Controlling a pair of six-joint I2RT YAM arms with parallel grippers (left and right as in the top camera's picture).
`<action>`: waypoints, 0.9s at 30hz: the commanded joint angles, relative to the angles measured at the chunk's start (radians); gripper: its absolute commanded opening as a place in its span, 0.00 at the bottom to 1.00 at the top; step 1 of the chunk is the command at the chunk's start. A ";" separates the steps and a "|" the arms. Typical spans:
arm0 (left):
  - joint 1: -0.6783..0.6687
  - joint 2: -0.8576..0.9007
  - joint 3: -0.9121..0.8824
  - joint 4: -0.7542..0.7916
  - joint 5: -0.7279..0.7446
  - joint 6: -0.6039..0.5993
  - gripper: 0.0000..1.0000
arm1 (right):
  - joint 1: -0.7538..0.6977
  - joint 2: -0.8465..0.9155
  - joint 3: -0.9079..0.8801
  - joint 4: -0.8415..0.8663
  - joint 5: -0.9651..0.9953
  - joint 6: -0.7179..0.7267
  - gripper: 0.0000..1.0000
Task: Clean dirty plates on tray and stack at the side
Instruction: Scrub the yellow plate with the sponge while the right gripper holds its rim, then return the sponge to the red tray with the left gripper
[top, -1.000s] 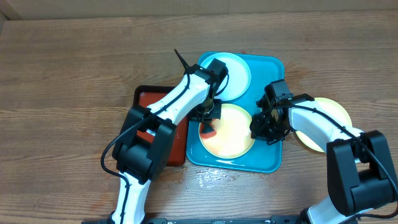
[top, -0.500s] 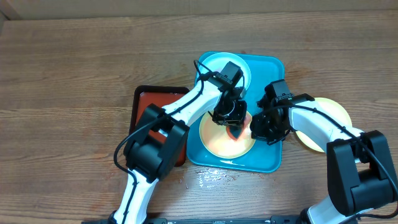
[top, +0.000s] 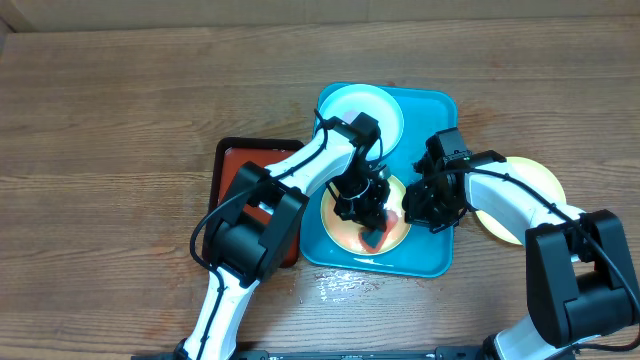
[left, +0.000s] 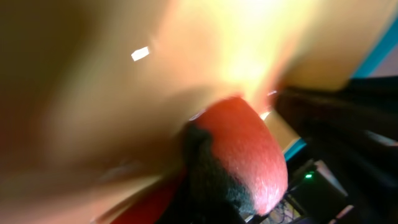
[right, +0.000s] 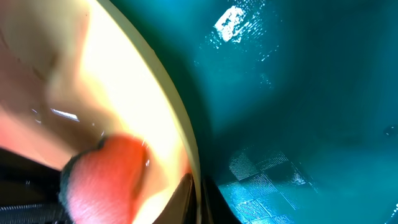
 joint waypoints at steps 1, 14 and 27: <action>-0.011 0.000 -0.003 -0.052 -0.171 0.024 0.04 | -0.007 0.016 -0.006 -0.003 0.076 -0.018 0.04; 0.057 -0.140 -0.003 -0.138 -0.689 -0.266 0.04 | -0.007 0.016 -0.006 -0.010 0.076 -0.018 0.04; 0.150 -0.513 -0.003 -0.224 -0.835 -0.184 0.04 | -0.007 0.016 -0.006 -0.017 0.076 -0.018 0.04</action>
